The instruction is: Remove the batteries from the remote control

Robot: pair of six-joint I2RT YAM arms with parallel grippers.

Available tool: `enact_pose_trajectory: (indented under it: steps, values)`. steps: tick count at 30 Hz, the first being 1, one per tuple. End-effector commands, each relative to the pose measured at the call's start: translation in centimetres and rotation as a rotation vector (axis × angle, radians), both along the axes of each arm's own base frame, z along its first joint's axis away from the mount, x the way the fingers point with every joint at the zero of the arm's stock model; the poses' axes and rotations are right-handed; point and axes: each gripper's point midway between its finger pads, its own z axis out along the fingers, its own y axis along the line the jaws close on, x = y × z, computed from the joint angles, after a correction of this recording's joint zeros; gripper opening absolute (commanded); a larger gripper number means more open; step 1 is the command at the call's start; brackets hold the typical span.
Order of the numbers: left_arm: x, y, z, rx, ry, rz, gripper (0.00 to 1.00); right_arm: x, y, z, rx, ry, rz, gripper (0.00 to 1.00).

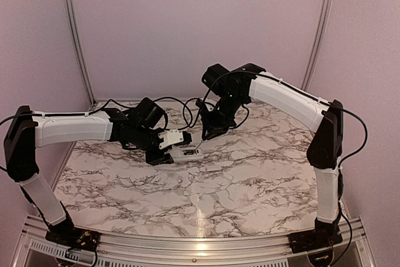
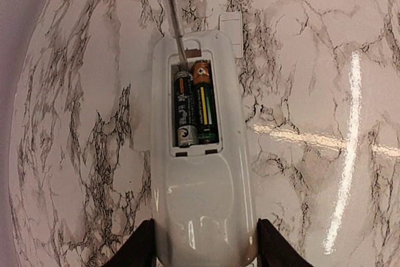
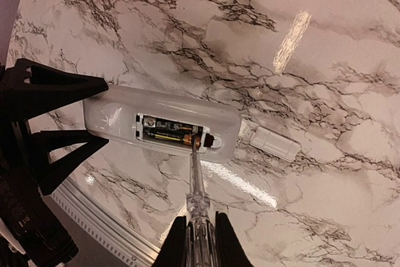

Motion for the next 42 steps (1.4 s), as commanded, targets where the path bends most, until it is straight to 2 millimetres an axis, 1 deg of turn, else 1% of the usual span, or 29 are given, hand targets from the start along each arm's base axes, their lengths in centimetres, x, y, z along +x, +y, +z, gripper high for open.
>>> enact_pose_trajectory:
  steps: [1,6,13,20,24,29,33,39,42]
  values:
    - [-0.4,-0.3,1.1,-0.022,0.006,-0.009,0.22,-0.2,0.4,1.4,0.035,-0.030,-0.002,0.00]
    - [-0.4,-0.3,1.4,-0.028,0.004,-0.003,0.21,-0.6,-0.2,0.8,0.011,-0.019,0.003,0.00]
    - [-0.3,-0.5,2.0,-0.045,-0.004,0.003,0.20,-0.7,-0.4,0.4,0.002,-0.020,0.002,0.00]
    - [-0.1,-0.3,1.5,-0.031,-0.001,0.014,0.20,-1.2,-0.5,0.5,-0.006,-0.015,0.018,0.00]
    - [-0.1,-0.1,1.0,-0.013,0.006,0.015,0.19,-1.8,-0.1,0.4,-0.011,-0.011,0.040,0.00]
    - [-0.3,0.0,0.5,-0.001,0.014,0.008,0.18,-1.7,0.2,0.9,-0.008,-0.027,0.043,0.00]
    - [-0.6,-0.3,0.9,-0.020,0.019,-0.011,0.18,-1.2,0.5,0.5,-0.003,-0.043,0.043,0.00]
    - [-0.9,-0.3,1.2,-0.031,0.020,-0.019,0.18,-0.8,1.4,1.1,0.042,-0.059,0.044,0.00]
    - [-1.0,-0.4,1.2,-0.040,0.020,-0.023,0.17,-1.0,1.9,1.2,0.070,-0.055,0.060,0.00]
